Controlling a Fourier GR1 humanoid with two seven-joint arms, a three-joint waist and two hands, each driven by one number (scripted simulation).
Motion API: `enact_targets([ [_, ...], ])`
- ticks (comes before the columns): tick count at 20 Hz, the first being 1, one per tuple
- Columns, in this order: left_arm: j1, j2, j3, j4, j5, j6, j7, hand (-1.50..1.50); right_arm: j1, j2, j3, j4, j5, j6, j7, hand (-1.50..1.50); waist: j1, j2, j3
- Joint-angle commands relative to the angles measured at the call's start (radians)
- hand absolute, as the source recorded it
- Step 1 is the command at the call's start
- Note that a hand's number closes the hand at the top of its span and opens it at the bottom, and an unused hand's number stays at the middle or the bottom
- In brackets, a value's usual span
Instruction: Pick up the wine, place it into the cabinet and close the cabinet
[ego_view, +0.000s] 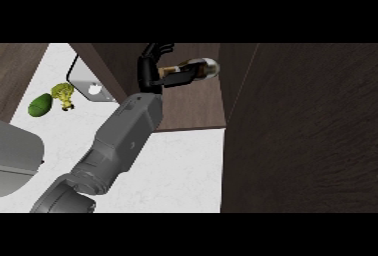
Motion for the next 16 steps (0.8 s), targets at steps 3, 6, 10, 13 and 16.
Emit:
enact_targets([
  [3, -0.001, 0.024, 0.009, 0.073, -0.02, 0.051, 0.001, -1.5, 0.035, 0.005, -0.002, -0.08, -0.025, -0.007, 0.014, -1.5, -0.008, 0.013, -0.006],
  [6, 0.019, 0.027, 0.015, 0.074, -0.024, 0.035, -0.025, -1.5, 0.003, 0.032, 0.044, -0.046, 0.03, -0.037, 0.016, -1.5, 0.003, 0.013, -0.007],
  [10, 0.034, 0.003, -0.002, 0.102, -0.051, 0.064, -0.036, -1.5, -0.02, 0.009, -0.002, -0.029, -0.017, -0.014, 0.0, -1.5, -0.005, 0.018, -0.007],
  [13, 0.034, 0.027, -0.003, 0.11, -0.061, 0.059, -0.028, -1.5, 0.008, -0.007, -0.014, -0.039, -0.038, 0.002, 0.009, -1.5, -0.012, 0.019, -0.007],
  [16, 0.04, 0.034, 0.009, 0.111, -0.055, 0.062, -0.028, -1.5, -0.012, 0.011, 0.02, -0.066, -0.021, -0.025, 0.034, -1.5, -0.013, 0.019, -0.007],
])
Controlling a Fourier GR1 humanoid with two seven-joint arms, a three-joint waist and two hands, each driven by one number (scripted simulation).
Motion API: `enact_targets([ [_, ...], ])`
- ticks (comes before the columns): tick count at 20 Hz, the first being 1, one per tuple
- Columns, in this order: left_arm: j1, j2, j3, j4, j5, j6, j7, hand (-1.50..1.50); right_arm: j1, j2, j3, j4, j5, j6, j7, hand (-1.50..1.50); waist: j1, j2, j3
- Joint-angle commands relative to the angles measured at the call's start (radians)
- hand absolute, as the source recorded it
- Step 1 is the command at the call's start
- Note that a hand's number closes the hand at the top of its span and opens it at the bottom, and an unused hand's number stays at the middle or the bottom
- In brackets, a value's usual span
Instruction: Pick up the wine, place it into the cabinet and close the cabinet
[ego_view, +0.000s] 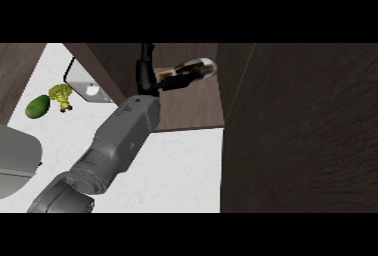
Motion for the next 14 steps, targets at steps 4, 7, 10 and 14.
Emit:
enact_targets([
  [4, 0.082, 0.001, 0.046, 0.007, 0.025, -0.017, -0.077, -1.5, 0.044, -0.003, -0.004, -0.087, -0.047, 0.008, 0.016, -1.5, -0.005, 0.015, -0.009],
  [7, 0.104, 0.029, 0.039, 0.012, 0.01, -0.062, -0.101, -1.5, -0.008, -0.008, -0.011, -0.036, -0.046, 0.003, 0.017, -1.5, -0.001, 0.019, -0.009],
  [10, 0.063, 0.016, 0.04, 0.015, 0.005, -0.053, -0.07, -1.5, 0.05, 0.002, 0.032, -0.105, -0.028, -0.004, 0.044, -1.5, -0.007, 0.013, -0.009],
  [14, 0.1, 0.007, 0.041, 0.005, -0.001, -0.131, -0.104, -1.5, 0.074, 0.018, 0.043, -0.05, 0.009, 0.017, -0.026, -1.5, 0.006, 0.013, -0.009],
])
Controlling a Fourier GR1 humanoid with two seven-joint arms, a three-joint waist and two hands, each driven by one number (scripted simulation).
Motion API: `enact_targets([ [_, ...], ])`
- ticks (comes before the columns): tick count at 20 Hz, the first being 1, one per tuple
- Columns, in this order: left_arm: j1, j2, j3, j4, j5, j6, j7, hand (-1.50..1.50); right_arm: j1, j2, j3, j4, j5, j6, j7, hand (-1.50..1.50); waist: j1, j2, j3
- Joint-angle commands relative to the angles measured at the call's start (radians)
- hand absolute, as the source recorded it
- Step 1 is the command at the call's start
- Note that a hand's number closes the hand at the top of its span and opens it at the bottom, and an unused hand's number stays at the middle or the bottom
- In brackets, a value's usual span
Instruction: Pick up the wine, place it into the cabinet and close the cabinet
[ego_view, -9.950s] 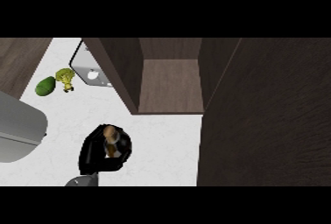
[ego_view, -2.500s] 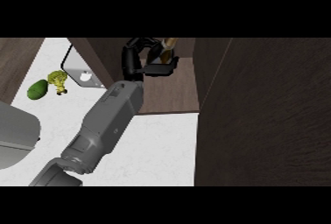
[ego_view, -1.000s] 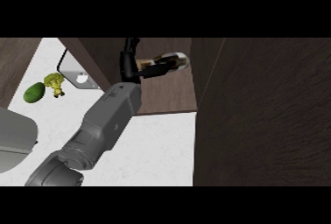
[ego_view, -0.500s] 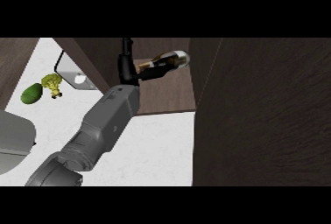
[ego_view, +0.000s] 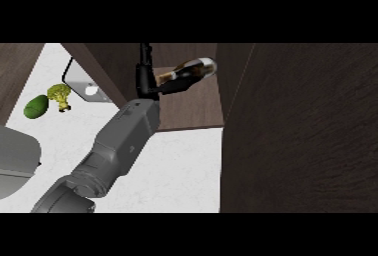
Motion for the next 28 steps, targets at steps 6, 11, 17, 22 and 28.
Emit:
enact_targets([
  [6, 0.055, 0.016, -0.005, 0.035, -0.016, -0.118, -0.011, -1.5, 0.048, 0.017, 0.027, -0.067, -0.001, -0.002, -0.011, -1.5, 0.008, 0.007, -0.007],
  [11, 0.086, 0.001, -0.012, 0.025, 0.003, -0.152, -0.038, -1.5, -0.026, 0.019, 0.052, -0.04, 0.026, -0.039, 0.029, -1.5, 0.021, 0.001, -0.008],
  [17, 0.074, 0.001, -0.012, 0.009, 0.055, -0.196, -0.017, -1.5, -0.013, -0.022, -0.017, -0.072, -0.049, -0.031, 0.056, -1.5, 0.011, -0.002, -0.007],
  [22, 0.139, 0.001, -0.058, -0.03, 0.11, -0.238, -0.055, -1.5, 0.028, 0.011, 0.044, -0.092, 0.009, -0.042, 0.041, -1.5, 0.024, -0.012, -0.007],
  [28, 0.174, 0.001, -0.184, -0.124, 0.211, -0.176, -0.01, -1.5, -0.034, 0.011, 0.06, -0.067, 0.011, -0.067, 0.092, -1.5, 0.014, -0.018, -0.007],
])
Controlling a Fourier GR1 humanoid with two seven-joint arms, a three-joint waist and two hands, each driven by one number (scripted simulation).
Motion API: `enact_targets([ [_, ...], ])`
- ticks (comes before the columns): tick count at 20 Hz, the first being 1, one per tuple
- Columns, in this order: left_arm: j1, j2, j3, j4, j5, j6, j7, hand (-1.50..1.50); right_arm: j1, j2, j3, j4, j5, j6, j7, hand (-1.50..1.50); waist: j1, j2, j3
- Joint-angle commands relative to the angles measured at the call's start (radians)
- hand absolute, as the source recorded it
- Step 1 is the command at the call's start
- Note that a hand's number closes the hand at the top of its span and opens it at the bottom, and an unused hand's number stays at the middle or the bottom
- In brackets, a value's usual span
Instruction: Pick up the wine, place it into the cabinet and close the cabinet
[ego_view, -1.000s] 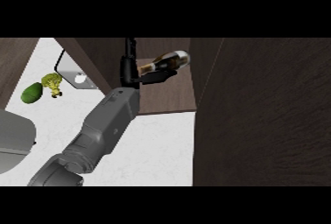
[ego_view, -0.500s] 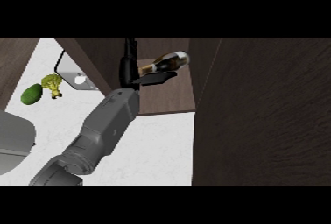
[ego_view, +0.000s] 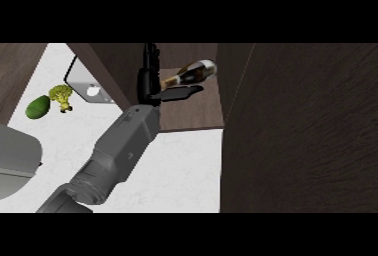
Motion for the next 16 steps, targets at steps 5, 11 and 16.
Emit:
enact_targets([
  [5, 0.199, 0.001, -0.239, -0.21, 0.18, 0.084, 0.052, -1.5, 0.009, -0.002, 0.003, -0.087, -0.004, -0.026, 0.045, -1.5, 0.018, -0.002, -0.004],
  [11, 0.397, 0.001, -0.473, -0.541, 0.233, 0.286, 0.067, -1.5, 0.04, 0.008, -0.001, -0.125, 0.023, -0.052, 0.05, -1.5, 0.055, -0.008, -0.003],
  [16, 0.52, 0.001, -0.573, -0.746, 0.179, 0.399, 0.079, -1.5, 0.115, -0.02, -0.017, -0.189, 0.0, -0.03, 0.054, -1.5, 0.065, -0.009, -0.003],
])
